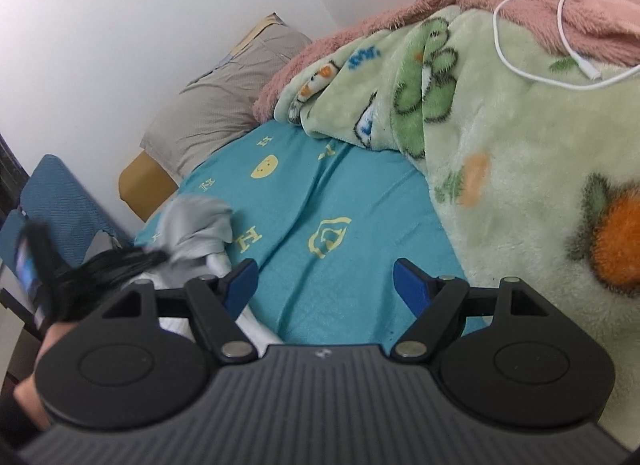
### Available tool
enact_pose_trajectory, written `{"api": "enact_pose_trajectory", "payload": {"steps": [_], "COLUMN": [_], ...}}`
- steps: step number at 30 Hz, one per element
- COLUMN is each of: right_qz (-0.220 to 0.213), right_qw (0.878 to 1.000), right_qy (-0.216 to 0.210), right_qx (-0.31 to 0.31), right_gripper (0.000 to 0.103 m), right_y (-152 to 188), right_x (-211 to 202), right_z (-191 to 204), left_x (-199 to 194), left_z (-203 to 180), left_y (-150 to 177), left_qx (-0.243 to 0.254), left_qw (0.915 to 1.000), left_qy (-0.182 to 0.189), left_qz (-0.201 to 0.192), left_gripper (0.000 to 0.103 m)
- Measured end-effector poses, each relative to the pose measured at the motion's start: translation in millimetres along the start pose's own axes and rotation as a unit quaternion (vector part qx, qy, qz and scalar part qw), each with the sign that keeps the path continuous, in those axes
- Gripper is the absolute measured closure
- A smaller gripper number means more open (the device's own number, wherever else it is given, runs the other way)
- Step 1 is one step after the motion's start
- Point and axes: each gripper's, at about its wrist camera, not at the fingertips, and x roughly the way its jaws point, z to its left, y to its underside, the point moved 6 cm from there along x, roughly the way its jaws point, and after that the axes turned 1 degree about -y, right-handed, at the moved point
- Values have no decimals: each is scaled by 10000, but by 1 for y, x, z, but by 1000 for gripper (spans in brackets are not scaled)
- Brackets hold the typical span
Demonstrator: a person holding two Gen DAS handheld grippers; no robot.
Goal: Fold clothes
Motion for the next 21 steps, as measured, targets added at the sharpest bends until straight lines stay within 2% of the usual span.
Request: {"api": "enact_pose_trajectory", "payload": {"steps": [1, 3, 6, 7, 10, 12, 15, 18, 21], "right_qz": [-7, -14, -15, -22, -73, -94, -15, 65, 108], "right_qw": [10000, 10000, 9999, 9999, 9995, 9991, 9988, 9987, 9983], "right_qy": [6, 11, -13, -42, -108, -133, -126, -111, -84], "right_qx": [0, -25, -114, -151, -296, -388, -463, -491, -560], "right_gripper": [26, 26, 26, 26, 26, 26, 26, 26, 26], "right_y": [0, 1, 3, 4, 4, 4, 8, 12, 15], "right_x": [-1, -3, -7, -9, -13, -14, -8, -2, 4], "right_z": [1, 5, 13, 16, 26, 32, 35, 37, 39], "left_x": [0, 5, 5, 2, -11, -15, -11, 3, 30], "left_z": [22, 58, 94, 98, 99, 94, 88, 74, 58], "left_y": [6, 24, 43, 43, 37, 26, 8, -2, -7], "left_qx": [-391, -594, -819, -762, -440, -274, -230, -59, 188], "left_qw": [9990, 9951, 9911, 9920, 9963, 9986, 9995, 9992, 9992], "left_qy": [-193, -629, -690, -647, -487, -245, 167, 366, 253], "left_qz": [129, 485, 796, 765, 561, 383, 130, 117, 226], "left_gripper": [97, 97, 93, 91, 73, 43, 24, 22, 22]}}
